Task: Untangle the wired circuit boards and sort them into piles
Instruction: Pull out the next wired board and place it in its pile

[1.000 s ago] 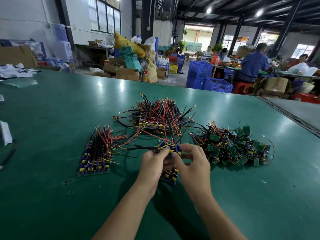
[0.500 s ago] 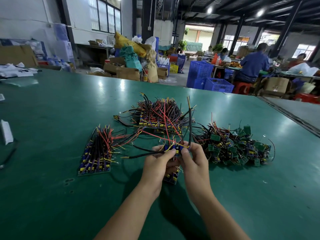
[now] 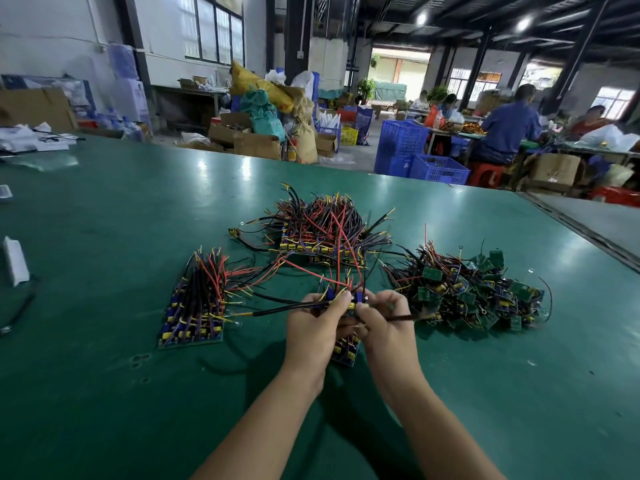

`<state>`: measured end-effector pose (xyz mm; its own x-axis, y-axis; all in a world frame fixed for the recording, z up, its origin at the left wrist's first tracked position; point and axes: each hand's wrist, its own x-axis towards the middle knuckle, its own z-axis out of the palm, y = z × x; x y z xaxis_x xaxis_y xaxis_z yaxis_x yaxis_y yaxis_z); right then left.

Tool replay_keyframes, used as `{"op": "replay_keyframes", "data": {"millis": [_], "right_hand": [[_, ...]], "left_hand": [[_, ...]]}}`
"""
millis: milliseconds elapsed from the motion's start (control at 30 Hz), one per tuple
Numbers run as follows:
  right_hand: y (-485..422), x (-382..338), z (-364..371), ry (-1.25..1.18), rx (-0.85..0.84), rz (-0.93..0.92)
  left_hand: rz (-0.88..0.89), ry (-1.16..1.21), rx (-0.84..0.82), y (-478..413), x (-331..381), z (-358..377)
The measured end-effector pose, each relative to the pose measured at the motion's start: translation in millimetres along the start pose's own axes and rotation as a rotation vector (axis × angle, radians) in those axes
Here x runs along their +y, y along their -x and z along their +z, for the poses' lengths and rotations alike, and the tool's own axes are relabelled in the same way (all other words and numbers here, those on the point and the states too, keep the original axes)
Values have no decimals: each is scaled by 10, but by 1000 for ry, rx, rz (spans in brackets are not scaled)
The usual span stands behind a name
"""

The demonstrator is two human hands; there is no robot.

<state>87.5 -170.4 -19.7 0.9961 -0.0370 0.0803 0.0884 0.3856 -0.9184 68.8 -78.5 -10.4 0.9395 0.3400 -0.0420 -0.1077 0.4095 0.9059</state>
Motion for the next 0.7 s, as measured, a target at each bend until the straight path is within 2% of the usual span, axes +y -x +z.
{"op": "replay_keyframes", "data": {"millis": [67,167,233,400,700], "right_hand": [[-5,-31,-11,37,-31,43],[6,-51,-52,265,-65,42],[9,-69,-71,323,-98,53],[5,-103,-84,380,-157,9],[-22,-171,-149,410,-260,-20]], "left_hand": [[21,-20,-20,17,13,-2],[60,-100,-18,31,25,-21],[66,-124,-16,31,28,-22],[75,-130,-35,20,26,-29],[69,-74,-185,56,58,-40]]}}
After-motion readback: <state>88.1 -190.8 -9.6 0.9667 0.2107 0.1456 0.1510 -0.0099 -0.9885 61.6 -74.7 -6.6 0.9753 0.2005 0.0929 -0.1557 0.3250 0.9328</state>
